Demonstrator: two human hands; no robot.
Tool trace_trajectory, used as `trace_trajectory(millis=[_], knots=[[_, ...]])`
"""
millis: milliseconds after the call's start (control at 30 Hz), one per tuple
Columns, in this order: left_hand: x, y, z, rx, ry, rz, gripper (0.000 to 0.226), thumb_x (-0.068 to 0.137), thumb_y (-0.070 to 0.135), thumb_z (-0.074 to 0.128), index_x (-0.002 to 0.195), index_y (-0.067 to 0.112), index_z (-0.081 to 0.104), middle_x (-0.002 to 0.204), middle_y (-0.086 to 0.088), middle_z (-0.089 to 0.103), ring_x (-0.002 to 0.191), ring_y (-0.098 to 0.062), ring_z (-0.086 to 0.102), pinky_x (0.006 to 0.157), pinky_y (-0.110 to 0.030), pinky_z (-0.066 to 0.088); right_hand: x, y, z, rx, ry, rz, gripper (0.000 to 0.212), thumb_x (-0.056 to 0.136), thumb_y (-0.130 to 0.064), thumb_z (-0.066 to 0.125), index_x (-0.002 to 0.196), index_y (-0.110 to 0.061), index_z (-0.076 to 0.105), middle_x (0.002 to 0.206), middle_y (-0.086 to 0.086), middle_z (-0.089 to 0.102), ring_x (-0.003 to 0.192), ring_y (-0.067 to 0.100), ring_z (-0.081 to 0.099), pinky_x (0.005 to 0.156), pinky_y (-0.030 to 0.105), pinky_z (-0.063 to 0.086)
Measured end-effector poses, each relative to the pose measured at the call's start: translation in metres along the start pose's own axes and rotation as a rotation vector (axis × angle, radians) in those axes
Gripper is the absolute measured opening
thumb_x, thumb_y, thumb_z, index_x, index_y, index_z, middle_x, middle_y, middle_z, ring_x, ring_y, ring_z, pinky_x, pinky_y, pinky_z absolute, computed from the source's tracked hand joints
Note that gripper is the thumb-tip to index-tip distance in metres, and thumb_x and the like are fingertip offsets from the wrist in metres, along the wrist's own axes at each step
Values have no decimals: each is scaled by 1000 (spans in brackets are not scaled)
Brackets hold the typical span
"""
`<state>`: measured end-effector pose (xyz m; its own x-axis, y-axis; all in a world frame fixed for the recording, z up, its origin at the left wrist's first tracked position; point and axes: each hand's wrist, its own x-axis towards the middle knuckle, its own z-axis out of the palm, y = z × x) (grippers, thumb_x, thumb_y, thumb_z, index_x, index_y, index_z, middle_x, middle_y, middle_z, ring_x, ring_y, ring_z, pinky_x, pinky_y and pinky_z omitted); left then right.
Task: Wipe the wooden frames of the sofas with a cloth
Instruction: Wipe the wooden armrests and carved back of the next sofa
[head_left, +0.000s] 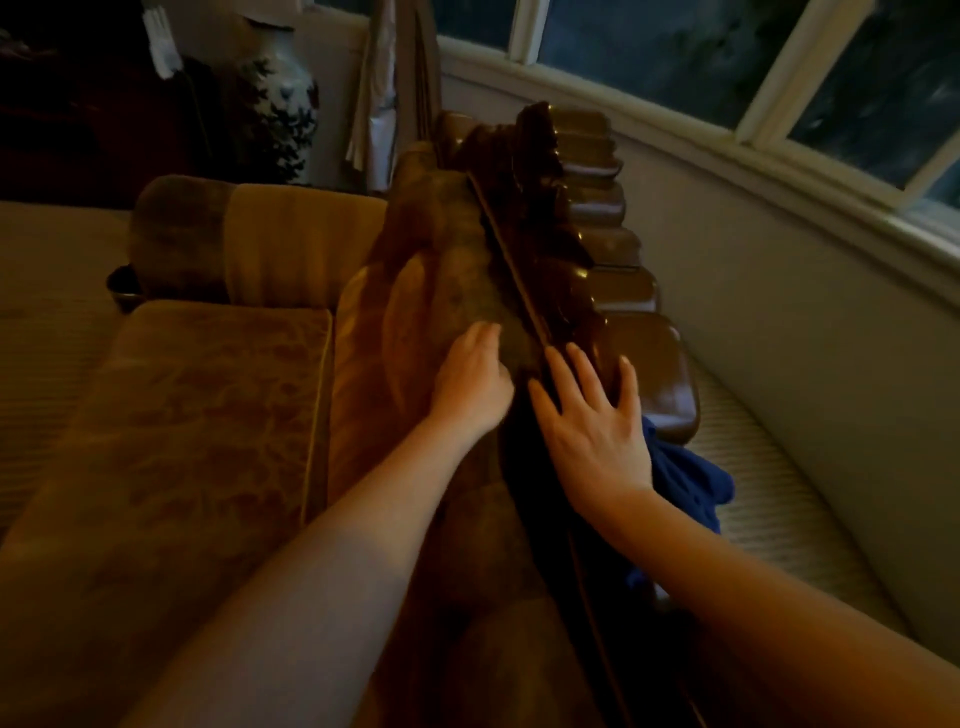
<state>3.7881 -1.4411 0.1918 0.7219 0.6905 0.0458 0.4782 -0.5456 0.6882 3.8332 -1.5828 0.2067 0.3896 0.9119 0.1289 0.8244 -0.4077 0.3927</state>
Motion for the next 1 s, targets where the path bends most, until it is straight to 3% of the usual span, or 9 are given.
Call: trace_trajectory(millis=[100,200,433,600,700,800,833,900,1000], knots=[[13,-5,28,352,56,64,55,101,28,30,151,17,10,160,2,2,146,-15,-2,114,-38,16,10,-3,-4,-26,-25,-9,65,93,-29,49,149,-18,17,158,13,-5,144,32,-12,109,60,-11],[11,-24,40,524,128,129,62,100,32,32,151,19,1,160,3,-4,146,-13,-6,111,-34,16,42,0,-18,-98,14,11,61,95,-29,44,148,-17,17,157,13,-4,144,32,-13,110,60,-7],[13,-27,38,424,269,221,53,98,39,24,149,24,23,156,6,23,144,-10,15,99,-32,26,157,26,-39,-71,84,187,43,94,-25,46,137,-17,43,150,13,27,144,31,8,114,58,2],[22,-26,25,380,33,164,54,96,30,36,148,25,24,157,5,19,145,-11,13,108,-36,24,72,7,-13,-265,-20,-131,52,98,-33,33,147,-16,26,158,9,9,145,27,-6,111,55,-12],[20,-11,-3,-67,-56,99,48,92,14,43,139,22,43,147,-4,41,138,-21,33,109,-36,28,74,12,-21,313,169,-59,49,92,-29,46,141,-23,40,155,0,23,146,18,6,117,44,-1],[-15,5,-5,-655,249,164,49,90,21,44,139,15,44,142,0,44,134,-17,39,109,-27,31,85,22,-44,1055,235,157,46,89,-25,56,134,-20,49,139,-1,47,132,16,39,111,40,32],[-30,14,0,-715,299,183,54,91,28,45,143,18,37,145,4,37,136,-12,35,110,-28,31,84,26,-52,1251,193,222,42,90,-26,56,132,-20,52,133,-1,53,125,14,46,107,38,38],[-47,32,16,-674,212,158,61,95,37,46,149,25,20,154,-1,19,140,-12,22,112,-31,27,79,35,-60,1519,114,273,32,94,-30,53,124,-21,58,120,-2,61,112,11,56,101,35,45],[-30,46,41,-550,-18,3,66,96,42,43,151,28,10,157,-10,6,143,-27,15,113,-35,24,70,55,-61,1517,353,308,19,97,-31,46,104,-25,63,99,-2,67,92,10,64,87,33,53]])
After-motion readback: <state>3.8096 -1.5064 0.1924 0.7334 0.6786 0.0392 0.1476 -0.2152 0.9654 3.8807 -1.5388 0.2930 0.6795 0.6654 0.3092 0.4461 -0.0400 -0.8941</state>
